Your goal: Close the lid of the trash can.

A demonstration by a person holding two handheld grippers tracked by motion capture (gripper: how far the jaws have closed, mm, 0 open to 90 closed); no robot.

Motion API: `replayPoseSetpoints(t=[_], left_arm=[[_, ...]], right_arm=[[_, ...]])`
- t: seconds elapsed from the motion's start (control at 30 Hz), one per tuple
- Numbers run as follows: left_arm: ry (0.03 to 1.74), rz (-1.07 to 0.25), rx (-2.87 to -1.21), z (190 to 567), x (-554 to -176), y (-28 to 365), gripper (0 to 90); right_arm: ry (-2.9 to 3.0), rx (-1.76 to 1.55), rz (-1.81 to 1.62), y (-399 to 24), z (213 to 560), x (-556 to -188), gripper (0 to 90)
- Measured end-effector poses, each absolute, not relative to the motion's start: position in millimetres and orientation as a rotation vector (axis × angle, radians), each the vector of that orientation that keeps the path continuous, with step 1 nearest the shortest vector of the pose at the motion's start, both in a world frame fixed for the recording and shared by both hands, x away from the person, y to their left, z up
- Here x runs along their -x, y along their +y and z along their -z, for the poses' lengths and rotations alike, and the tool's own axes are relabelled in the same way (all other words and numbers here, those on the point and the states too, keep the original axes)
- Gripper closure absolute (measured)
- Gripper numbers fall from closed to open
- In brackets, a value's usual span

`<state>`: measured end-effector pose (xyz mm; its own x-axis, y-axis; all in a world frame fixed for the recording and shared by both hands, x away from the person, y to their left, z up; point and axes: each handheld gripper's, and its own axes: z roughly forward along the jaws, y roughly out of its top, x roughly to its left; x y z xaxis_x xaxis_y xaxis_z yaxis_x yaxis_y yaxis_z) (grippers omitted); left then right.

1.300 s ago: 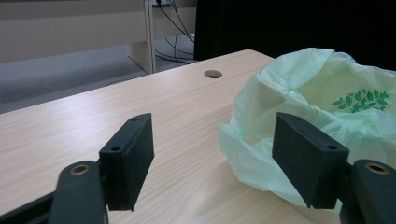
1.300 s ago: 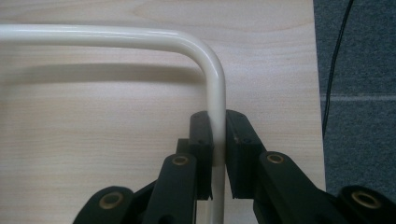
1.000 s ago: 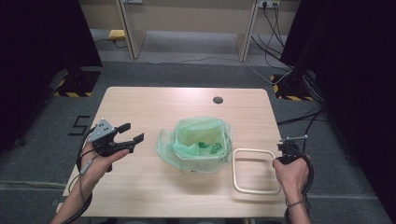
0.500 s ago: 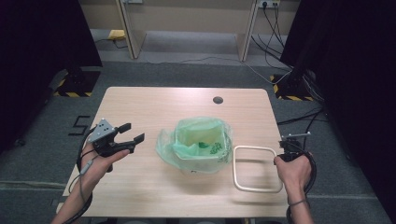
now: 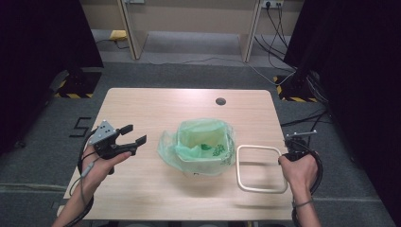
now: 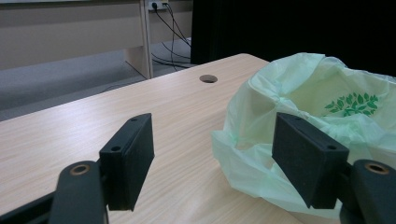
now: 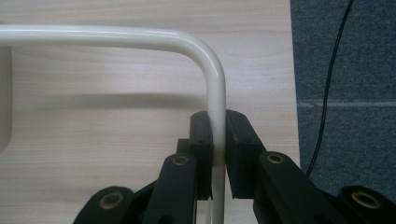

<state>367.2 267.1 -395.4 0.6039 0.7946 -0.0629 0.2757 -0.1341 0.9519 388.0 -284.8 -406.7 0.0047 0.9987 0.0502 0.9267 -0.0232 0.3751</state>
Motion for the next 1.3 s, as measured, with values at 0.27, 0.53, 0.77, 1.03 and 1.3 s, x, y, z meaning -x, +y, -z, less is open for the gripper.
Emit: replayPoseSetpoints(t=[0.27, 0.53, 0.77, 1.03, 1.3], left_arm=[[0.889, -0.573, -1.7, 395, -367, 268, 28.5], [0.881, -0.568, -1.709, 395, -367, 264, 28.5], [0.876, -0.566, -1.706, 395, -367, 262, 28.6], [0.874, -0.565, -1.708, 395, -366, 261, 28.6], [0.874, -0.565, -1.708, 396, -366, 260, 28.8]], right_arm=[[2.008, -2.037, -0.449, -285, 399, -389, 82.0], [2.002, -2.038, -0.453, -285, 393, -391, 82.0], [1.998, -2.042, -0.456, -284, 388, -392, 82.0], [2.002, -2.027, -0.467, -282, 384, -393, 82.0], [2.0, -2.021, -0.468, -279, 380, -395, 82.0]])
